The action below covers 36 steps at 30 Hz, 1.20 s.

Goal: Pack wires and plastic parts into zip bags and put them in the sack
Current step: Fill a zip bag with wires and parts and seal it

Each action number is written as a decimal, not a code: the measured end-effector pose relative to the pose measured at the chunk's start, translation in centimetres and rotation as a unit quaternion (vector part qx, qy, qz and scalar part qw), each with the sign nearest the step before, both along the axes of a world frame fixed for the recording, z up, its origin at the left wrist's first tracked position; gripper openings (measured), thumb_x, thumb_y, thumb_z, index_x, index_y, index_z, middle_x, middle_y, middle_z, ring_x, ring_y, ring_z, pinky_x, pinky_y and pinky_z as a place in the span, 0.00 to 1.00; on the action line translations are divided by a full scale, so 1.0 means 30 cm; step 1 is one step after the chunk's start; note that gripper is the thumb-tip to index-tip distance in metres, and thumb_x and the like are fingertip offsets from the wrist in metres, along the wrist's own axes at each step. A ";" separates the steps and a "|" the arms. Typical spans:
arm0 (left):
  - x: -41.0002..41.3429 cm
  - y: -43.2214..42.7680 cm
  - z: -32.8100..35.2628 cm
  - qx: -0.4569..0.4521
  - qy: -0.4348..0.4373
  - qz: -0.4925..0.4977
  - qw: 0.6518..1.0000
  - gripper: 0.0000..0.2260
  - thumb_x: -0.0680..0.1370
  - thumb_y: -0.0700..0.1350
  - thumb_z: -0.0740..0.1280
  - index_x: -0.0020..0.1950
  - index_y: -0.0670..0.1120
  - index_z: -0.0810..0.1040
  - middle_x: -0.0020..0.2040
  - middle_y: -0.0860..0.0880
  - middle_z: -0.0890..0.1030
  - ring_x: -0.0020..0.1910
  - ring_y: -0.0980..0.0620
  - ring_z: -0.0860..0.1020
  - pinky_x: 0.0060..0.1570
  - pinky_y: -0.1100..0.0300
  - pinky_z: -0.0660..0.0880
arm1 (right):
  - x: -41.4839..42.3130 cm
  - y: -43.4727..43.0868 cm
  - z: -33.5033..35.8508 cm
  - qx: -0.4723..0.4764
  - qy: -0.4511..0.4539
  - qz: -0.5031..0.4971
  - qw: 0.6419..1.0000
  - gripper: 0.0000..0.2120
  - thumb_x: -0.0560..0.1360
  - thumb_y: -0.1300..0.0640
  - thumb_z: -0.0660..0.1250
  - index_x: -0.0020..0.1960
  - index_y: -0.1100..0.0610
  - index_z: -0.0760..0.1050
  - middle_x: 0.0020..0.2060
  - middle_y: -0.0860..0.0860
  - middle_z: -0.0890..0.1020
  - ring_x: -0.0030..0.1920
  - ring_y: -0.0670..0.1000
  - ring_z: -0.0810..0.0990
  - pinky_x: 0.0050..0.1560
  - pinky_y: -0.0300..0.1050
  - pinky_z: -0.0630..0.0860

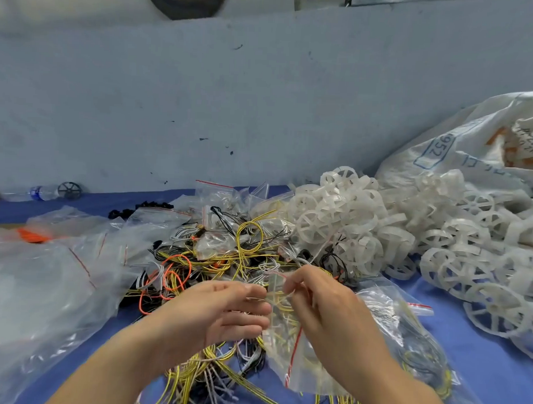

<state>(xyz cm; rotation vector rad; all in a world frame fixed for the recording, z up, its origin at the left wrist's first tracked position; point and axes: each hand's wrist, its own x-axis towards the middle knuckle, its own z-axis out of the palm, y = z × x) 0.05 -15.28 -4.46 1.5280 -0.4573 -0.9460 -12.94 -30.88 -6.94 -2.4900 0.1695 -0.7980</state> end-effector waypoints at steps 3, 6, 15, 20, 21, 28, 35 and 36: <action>0.068 0.087 0.012 0.022 -0.085 0.063 0.994 0.11 0.82 0.45 0.62 0.57 0.42 0.81 0.51 0.41 0.85 0.48 0.43 0.85 0.43 0.57 0.82 | 0.002 -0.007 -0.018 -0.001 0.014 -0.009 1.000 0.06 0.78 0.46 0.54 0.46 0.42 0.69 0.45 0.36 0.75 0.41 0.42 0.74 0.37 0.37 0.69; 0.134 0.143 -0.009 0.058 -0.194 0.131 0.971 0.09 0.82 0.43 0.61 0.54 0.44 0.81 0.48 0.41 0.84 0.40 0.47 0.84 0.38 0.58 0.82 | 0.006 -0.014 -0.033 -0.010 0.041 -0.006 0.999 0.07 0.77 0.46 0.54 0.47 0.41 0.70 0.44 0.33 0.75 0.42 0.42 0.75 0.41 0.40 0.72; 0.228 0.199 -0.089 0.175 -0.488 0.168 0.839 0.08 0.82 0.45 0.61 0.55 0.54 0.79 0.42 0.50 0.82 0.36 0.59 0.78 0.33 0.66 0.73 | 0.007 -0.004 -0.050 -0.040 0.096 0.018 0.994 0.09 0.78 0.46 0.53 0.50 0.41 0.72 0.42 0.31 0.74 0.48 0.38 0.73 0.42 0.37 0.72; 0.256 0.187 -0.116 0.288 -0.542 0.113 0.782 0.16 0.82 0.47 0.60 0.70 0.49 0.73 0.72 0.45 0.70 0.70 0.46 0.68 0.69 0.49 0.65 | 0.021 0.025 -0.060 -0.042 0.101 0.036 0.993 0.08 0.80 0.49 0.55 0.54 0.43 0.72 0.49 0.37 0.78 0.47 0.41 0.75 0.46 0.44 0.73; 0.254 0.179 -0.122 0.301 -0.539 0.102 0.780 0.17 0.82 0.48 0.60 0.71 0.49 0.72 0.73 0.45 0.68 0.72 0.45 0.65 0.71 0.49 0.62 | 0.022 0.029 -0.065 -0.044 0.107 0.040 0.992 0.08 0.80 0.49 0.55 0.55 0.43 0.72 0.51 0.38 0.78 0.47 0.42 0.75 0.46 0.45 0.73; 0.259 0.167 -0.139 0.316 -0.559 0.080 0.762 0.17 0.82 0.50 0.60 0.71 0.50 0.71 0.69 0.49 0.73 0.68 0.47 0.69 0.66 0.51 0.67 | 0.036 0.046 -0.083 -0.064 0.135 0.064 0.987 0.08 0.81 0.50 0.54 0.56 0.43 0.70 0.47 0.39 0.77 0.39 0.42 0.71 0.45 0.46 0.73; 0.260 0.165 -0.159 0.302 -0.579 0.088 0.752 0.16 0.82 0.50 0.59 0.70 0.51 0.71 0.66 0.50 0.74 0.66 0.48 0.69 0.63 0.54 0.66 | 0.047 0.033 -0.076 -0.058 0.140 0.051 0.987 0.10 0.80 0.49 0.52 0.55 0.42 0.71 0.49 0.39 0.78 0.42 0.43 0.75 0.44 0.45 0.74; 0.262 0.162 -0.162 0.298 -0.581 0.095 0.752 0.16 0.82 0.49 0.59 0.69 0.51 0.72 0.65 0.50 0.74 0.65 0.48 0.70 0.62 0.54 0.67 | 0.050 0.029 -0.075 -0.057 0.141 0.049 0.987 0.10 0.80 0.50 0.52 0.55 0.42 0.71 0.49 0.39 0.78 0.43 0.43 0.75 0.45 0.45 0.74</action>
